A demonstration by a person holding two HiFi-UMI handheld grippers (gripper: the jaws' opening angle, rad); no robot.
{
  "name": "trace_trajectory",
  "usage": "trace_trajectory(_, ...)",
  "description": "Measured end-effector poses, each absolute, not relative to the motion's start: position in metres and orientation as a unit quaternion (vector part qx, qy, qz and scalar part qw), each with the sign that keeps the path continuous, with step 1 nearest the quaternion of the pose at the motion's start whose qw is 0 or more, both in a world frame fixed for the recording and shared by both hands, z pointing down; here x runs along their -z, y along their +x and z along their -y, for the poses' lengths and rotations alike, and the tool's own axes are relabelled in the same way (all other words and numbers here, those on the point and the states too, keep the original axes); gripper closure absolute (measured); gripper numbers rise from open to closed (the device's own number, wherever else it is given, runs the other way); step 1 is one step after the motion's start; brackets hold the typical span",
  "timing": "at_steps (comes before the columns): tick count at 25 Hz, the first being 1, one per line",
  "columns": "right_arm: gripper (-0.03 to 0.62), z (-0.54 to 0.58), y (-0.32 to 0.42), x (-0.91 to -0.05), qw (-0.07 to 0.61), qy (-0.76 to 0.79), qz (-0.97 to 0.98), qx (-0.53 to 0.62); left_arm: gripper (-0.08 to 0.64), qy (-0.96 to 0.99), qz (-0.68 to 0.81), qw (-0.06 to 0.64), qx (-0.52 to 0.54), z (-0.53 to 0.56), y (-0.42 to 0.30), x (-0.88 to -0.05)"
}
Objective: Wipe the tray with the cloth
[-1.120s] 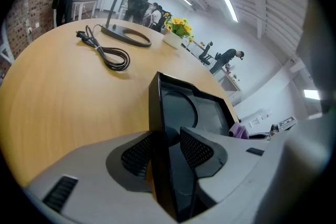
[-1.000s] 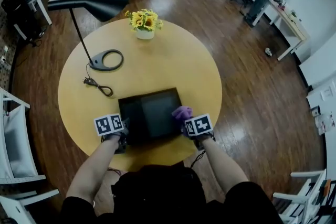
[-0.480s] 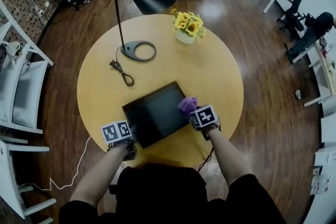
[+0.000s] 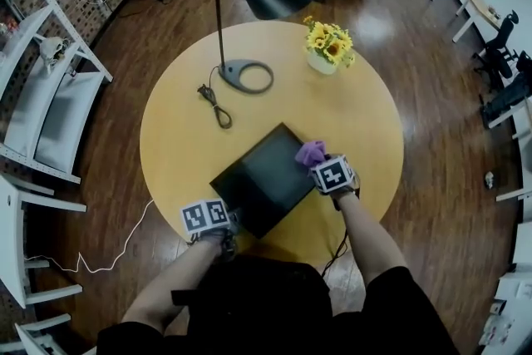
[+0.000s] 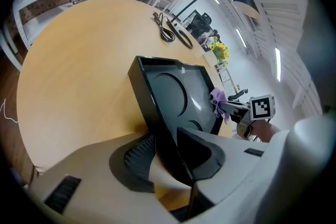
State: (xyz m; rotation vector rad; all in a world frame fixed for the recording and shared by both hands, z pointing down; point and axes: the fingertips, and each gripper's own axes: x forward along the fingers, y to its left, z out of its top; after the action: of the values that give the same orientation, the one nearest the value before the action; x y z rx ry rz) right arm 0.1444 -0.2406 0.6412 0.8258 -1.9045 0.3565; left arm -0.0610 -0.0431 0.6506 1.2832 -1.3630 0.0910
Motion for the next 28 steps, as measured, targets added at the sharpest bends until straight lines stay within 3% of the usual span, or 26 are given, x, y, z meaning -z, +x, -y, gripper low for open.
trace_trajectory(6, 0.491, 0.238, 0.164, -0.627, 0.447, 0.382, 0.780, -0.212, 0.430, 0.570, 0.585, 0.574, -0.067, 0.046, -0.080, -0.641)
trace_trajectory(11, 0.491, 0.225, 0.183, -0.609, 0.330, 0.437, 0.762, -0.346, 0.362, 0.644, 0.616, 0.428, -0.148, 0.078, -0.133, -0.601)
trace_trajectory(14, 0.491, 0.208, 0.190, -0.619, 0.297, 0.469, 0.731, -0.397, 0.328, 0.714, 0.564, 0.363, -0.202, 0.117, -0.137, -0.594)
trace_trajectory(22, 0.465, 0.186, 0.185, -0.645, 0.306, 0.534, 0.652, -0.442, 0.333, 0.781, 0.408, 0.379, -0.282, 0.141, -0.098, -0.626)
trace_trajectory(28, 0.468, 0.210, 0.181, -0.647, 0.330, 0.530, 0.667, -0.407, 0.446, 0.794, 0.374, 0.381, -0.292, 0.120, -0.084, -0.634)
